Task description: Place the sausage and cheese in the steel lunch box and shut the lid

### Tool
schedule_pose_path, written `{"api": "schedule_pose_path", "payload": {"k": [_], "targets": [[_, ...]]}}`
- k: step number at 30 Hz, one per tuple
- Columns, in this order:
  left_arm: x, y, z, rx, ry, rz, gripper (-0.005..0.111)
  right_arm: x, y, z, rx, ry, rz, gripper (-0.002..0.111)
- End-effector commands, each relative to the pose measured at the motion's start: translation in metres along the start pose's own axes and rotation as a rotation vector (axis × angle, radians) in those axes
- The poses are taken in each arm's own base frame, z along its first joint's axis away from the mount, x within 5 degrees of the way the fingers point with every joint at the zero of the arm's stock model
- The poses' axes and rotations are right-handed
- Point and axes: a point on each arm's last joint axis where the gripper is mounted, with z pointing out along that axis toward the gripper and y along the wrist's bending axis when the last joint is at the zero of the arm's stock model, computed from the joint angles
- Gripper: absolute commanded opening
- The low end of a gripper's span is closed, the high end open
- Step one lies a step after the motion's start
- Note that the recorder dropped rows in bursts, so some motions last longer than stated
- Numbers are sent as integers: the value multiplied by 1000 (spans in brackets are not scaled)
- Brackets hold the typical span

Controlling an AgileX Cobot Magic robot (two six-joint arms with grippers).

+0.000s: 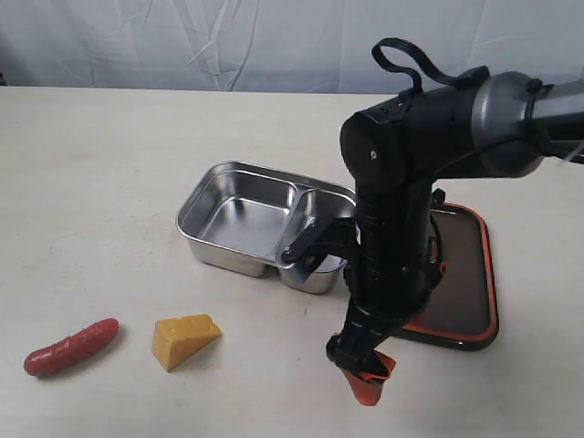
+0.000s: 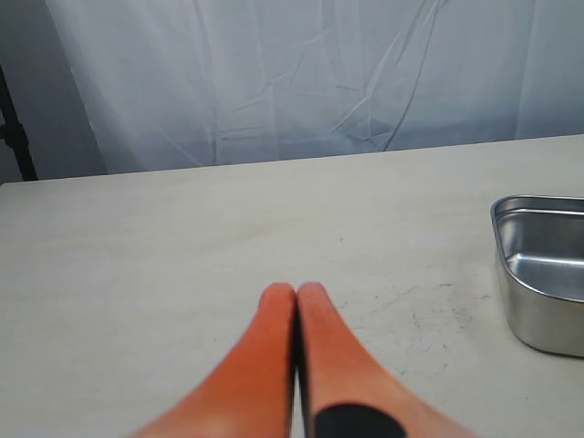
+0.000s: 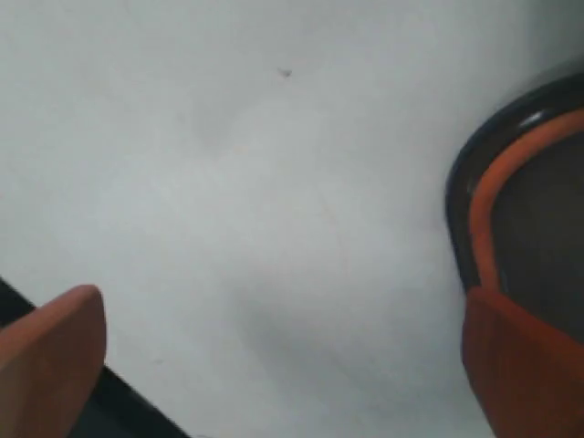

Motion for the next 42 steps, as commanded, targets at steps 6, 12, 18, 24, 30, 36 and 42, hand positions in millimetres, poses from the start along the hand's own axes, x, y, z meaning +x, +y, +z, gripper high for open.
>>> {"api": "schedule_pose_path", "payload": {"k": [6,12,18,24,30,36,42], "targets": [[0,0,0,5,-14,-3,0,23,21,-65,32,-318,19,105],[0,0,0,5,-14,-3,0,12,36,-96,-84,-674,95,105],[0,0,0,5,-14,-3,0,3,37,-101,-127,-778,142,105],[0,0,0,5,-14,-3,0,2,36,-102,-123,-790,150,105],[0,0,0,5,-14,-3,0,4,38,-100,-138,-757,145,103],[0,0,0,5,-14,-3,0,7,40,-97,-151,-718,134,48],[-8,0,0,1,-98,-9,0,8,40,-99,-149,-727,132,2]]}}
